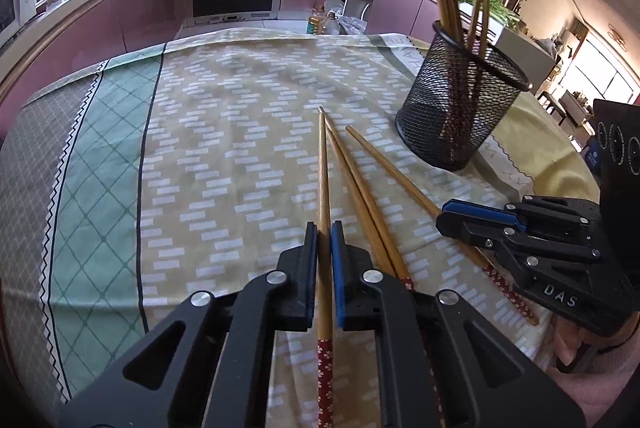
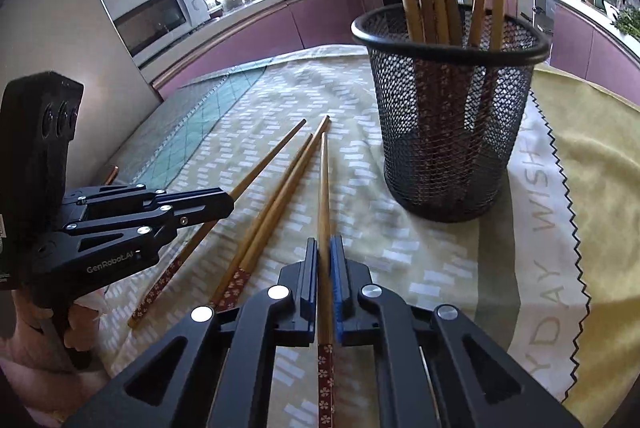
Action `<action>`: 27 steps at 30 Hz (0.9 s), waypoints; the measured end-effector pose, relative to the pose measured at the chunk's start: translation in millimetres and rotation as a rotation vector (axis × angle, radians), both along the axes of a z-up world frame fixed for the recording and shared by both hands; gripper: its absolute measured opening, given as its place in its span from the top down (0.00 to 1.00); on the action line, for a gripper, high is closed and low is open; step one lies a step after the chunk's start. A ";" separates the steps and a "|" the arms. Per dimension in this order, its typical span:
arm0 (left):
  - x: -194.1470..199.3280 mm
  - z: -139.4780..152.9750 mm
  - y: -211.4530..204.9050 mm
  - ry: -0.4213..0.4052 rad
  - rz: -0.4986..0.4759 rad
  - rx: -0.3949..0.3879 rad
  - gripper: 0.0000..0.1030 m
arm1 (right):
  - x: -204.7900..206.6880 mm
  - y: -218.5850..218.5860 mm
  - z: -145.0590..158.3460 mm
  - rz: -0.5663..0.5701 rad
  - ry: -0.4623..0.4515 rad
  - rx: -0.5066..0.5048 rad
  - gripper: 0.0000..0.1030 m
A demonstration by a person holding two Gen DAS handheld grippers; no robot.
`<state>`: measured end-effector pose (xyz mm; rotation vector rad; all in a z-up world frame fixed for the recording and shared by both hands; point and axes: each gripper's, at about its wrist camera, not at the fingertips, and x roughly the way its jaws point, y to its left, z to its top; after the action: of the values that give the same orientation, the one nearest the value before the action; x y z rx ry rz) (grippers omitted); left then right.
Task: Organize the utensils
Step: 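Close the left tool on a chopstick while the right tool grasps another chopstick, then lift both chopsticks upright and carry them over the black mesh holder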
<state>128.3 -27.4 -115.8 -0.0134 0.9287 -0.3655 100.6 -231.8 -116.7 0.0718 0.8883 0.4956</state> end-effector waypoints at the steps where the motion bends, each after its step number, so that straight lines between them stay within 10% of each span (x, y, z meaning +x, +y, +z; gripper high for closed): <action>1: -1.9 1.0 0.0 -0.001 -0.004 -0.002 0.93 | -2.1 -1.1 1.4 0.005 -0.005 0.006 0.95; 27: 8.5 -4.9 -22.5 0.065 -0.099 -0.003 0.93 | 1.0 14.1 -0.6 0.090 0.013 -0.019 0.94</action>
<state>136.8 -49.8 -120.7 0.0178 0.9955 -0.4602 101.6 -217.7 -117.3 0.0176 0.9119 0.5711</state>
